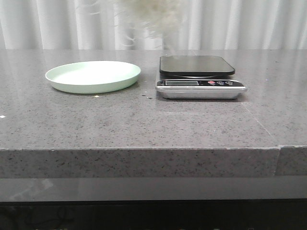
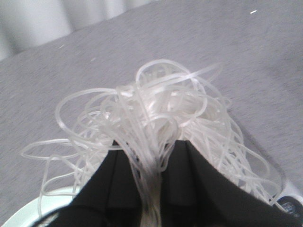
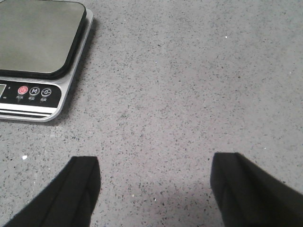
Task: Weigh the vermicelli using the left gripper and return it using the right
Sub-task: 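Lift the vermicelli with the left gripper and carry it over the scale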
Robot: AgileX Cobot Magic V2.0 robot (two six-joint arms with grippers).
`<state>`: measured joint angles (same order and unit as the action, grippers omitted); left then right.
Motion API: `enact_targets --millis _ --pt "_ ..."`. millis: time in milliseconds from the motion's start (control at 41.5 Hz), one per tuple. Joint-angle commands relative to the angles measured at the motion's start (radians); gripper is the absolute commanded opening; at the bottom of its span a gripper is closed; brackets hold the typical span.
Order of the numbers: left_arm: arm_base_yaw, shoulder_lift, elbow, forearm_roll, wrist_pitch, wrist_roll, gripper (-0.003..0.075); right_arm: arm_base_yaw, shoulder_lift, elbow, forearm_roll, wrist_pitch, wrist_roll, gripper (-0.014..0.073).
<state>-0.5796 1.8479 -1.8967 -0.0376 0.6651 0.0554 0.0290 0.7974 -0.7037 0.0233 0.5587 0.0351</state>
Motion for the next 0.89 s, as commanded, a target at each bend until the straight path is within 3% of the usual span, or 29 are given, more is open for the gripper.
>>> enact_targets --millis 0,410,506,675,868 --pt "-0.049 -0.003 -0.085 -0.014 -0.108 0.002 0.0148 -0.003 0.001 -0.031 0.001 -0.068 -0.008 0.0587" --pt "-0.122 0.164 -0.150 -0.011 -0.226 0.002 0.0159 -0.003 0.001 -0.031 0.001 -0.068 -0.008 0.0587" --pt "-0.122 0.180 -0.150 -0.009 -0.220 0.002 0.0232 -0.003 0.001 -0.031 0.001 -0.068 -0.008 0.0587" --pt "-0.122 0.187 -0.150 -0.009 -0.191 0.002 0.0436 -0.003 0.001 -0.031 0.001 -0.068 -0.008 0.0587" --pt "-0.114 0.133 -0.150 0.001 -0.128 0.000 0.0461 -0.003 0.001 -0.031 0.001 -0.070 -0.008 0.0587"
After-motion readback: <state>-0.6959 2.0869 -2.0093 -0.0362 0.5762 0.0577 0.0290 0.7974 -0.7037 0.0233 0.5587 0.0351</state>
